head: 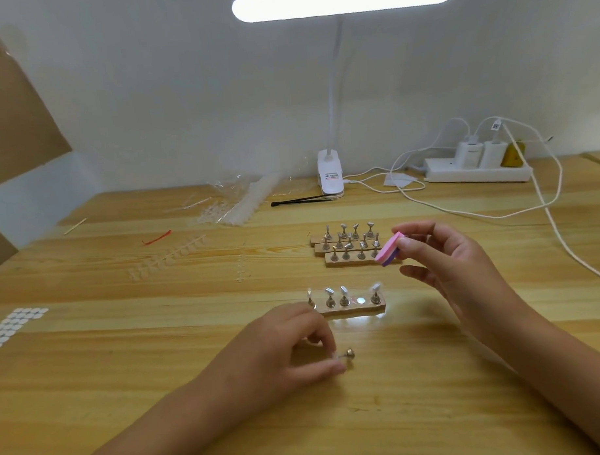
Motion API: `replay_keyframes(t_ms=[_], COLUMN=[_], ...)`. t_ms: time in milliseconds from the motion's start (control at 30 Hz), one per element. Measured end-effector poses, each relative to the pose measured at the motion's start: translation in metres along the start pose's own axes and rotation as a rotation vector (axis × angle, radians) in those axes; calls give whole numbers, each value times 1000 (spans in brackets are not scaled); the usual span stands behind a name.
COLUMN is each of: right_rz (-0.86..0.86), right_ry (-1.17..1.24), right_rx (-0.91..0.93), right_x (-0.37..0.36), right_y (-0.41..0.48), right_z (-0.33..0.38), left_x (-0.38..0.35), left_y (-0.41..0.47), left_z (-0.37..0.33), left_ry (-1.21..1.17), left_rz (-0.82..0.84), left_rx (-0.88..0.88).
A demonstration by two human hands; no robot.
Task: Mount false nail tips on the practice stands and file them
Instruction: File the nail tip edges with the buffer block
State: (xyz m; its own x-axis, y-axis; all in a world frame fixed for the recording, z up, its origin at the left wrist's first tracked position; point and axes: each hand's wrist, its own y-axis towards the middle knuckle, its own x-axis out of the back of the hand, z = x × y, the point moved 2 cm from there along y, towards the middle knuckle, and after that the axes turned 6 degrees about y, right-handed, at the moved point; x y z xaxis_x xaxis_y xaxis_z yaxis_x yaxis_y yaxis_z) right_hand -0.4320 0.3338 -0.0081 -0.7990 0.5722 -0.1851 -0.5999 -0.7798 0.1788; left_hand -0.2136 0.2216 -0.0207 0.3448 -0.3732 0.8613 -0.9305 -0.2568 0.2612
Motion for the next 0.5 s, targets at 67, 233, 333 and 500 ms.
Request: replay_keyframes(t_ms=[67,233,333,500], right_rz=[-1,-14,-9,-7], right_ry=[3,-4,-12,-19], right_rx=[3,2,6,13], right_x=[0,2,2,3], right_y=[0,1,1,1], right_z=[0,0,1,1], left_x=[7,18,12,5], left_y=[11,43,55,63], left_z=[-3,-18,-24,-23], left_ry=[13,96,199,336], left_rz=[-83,-207,-230,-280], left_rx=[-11,-84,-117,-149])
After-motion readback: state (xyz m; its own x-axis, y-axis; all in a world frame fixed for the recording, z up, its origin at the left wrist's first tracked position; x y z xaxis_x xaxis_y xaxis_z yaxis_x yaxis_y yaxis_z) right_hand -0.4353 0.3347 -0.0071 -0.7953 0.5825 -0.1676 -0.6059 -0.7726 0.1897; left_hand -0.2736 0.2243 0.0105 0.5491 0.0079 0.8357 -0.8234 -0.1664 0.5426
